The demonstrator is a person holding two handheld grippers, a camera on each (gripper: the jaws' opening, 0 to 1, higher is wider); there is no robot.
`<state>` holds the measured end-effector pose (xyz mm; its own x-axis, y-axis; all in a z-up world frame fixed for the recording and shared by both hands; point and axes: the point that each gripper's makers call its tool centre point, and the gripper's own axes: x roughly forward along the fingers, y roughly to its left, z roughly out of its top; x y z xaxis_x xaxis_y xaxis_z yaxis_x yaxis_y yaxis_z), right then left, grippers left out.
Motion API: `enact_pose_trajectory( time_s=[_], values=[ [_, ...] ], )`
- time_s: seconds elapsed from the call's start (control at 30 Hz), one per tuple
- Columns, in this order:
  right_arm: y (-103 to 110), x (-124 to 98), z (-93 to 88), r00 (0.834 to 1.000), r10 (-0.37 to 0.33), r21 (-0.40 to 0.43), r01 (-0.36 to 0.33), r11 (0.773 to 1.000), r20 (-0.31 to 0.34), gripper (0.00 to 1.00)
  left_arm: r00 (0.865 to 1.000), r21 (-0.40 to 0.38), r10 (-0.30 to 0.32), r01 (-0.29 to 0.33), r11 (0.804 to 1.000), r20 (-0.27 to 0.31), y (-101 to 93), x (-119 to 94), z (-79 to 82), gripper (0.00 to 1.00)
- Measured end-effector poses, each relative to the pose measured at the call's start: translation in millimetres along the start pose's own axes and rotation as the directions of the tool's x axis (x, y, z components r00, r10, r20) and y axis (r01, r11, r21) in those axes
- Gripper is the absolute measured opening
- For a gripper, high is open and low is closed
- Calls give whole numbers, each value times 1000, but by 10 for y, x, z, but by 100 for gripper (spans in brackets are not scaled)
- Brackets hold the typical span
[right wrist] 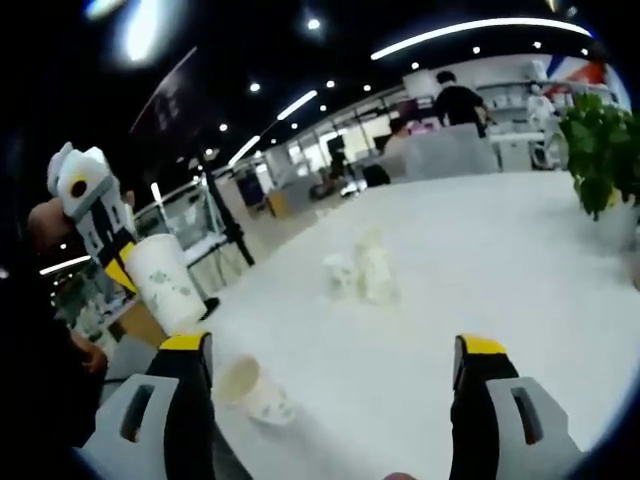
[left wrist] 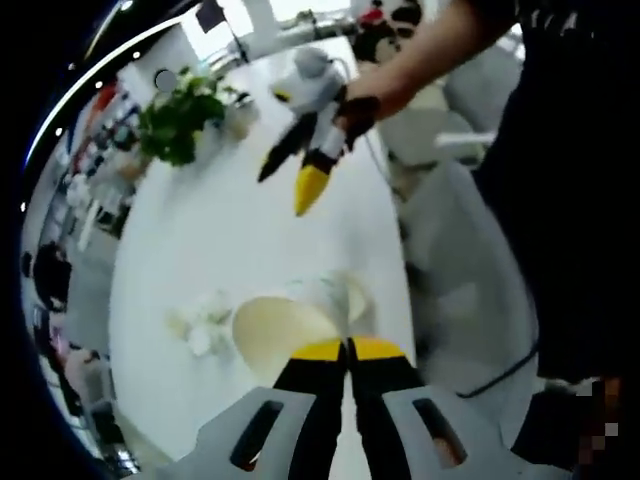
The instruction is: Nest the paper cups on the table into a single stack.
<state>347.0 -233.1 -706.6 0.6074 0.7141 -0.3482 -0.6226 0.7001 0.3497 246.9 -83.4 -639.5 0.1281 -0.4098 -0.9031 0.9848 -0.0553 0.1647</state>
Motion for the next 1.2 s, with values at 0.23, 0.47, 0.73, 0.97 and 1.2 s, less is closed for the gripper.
enact_pose_trajectory(
  time_s=[0.23, 0.47, 0.73, 0.97, 1.2],
  values=[
    [-4, -4, -13, 1000, -1, 8, 1, 1000, 4, 99, 1000, 33, -7, 8, 999, -29, -10, 28, -11, 0],
    [-18, -15, -22, 1000, -1, 14, 1, 1000, 7, 99, 998, 91, -18, 23, 996, -60, -24, 116, -43, 0],
    [-29, -39, -48, 1000, -2, 29, 2, 1000, 13, 98, 995, 273, -27, 53, 961, -97, -36, 240, -63, 0],
    [-50, -79, -94, 1000, -1, 33, 1, 999, 9, 98, 993, 410, -22, 69, 909, -120, -30, 358, -118, 0],
    [-85, -129, -138, 1000, -11, 50, 10, 999, 16, 97, 990, 461, -30, 90, 883, -135, -80, 466, -145, 0]
  ],
)
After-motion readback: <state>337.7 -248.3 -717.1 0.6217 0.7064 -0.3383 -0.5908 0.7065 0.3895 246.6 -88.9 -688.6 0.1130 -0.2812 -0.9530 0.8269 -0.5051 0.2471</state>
